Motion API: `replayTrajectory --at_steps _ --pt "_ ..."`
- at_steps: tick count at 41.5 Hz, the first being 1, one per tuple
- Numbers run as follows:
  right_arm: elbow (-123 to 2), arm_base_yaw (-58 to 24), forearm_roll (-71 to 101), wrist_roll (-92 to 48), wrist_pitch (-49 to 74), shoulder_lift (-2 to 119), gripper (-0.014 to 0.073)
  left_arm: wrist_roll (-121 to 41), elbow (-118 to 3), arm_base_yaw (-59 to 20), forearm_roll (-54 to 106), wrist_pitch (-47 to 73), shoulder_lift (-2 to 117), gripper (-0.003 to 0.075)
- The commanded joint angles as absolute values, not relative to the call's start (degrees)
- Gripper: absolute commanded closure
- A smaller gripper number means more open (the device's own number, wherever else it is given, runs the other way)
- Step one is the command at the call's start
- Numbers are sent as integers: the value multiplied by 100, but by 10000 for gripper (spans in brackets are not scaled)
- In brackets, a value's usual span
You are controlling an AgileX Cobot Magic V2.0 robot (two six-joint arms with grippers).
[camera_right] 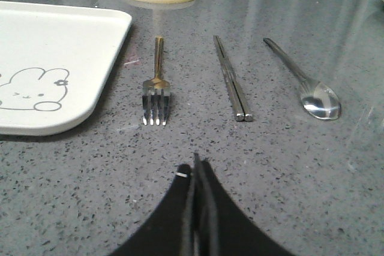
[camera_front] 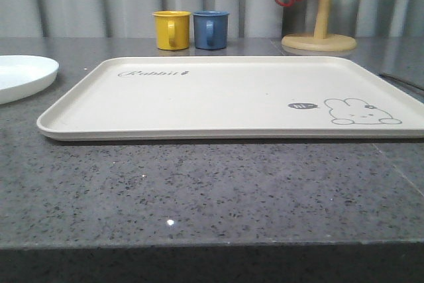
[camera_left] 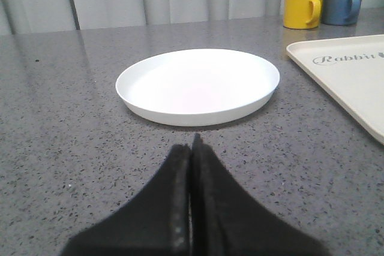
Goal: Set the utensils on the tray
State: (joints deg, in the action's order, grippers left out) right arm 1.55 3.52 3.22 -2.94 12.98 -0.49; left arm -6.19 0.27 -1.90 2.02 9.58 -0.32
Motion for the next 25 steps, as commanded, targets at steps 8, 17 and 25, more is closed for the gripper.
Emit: replayTrajectory --at_steps 8,17,25 --pt "136 388 284 -341 817 -150 662 -556 47 -179 264 464 -145 739" --pt "136 388 284 -341 812 -150 662 -556 47 -179 264 464 -145 739" --pt "136 388 284 -341 731 -150 662 -556 47 -179 264 420 -145 739"
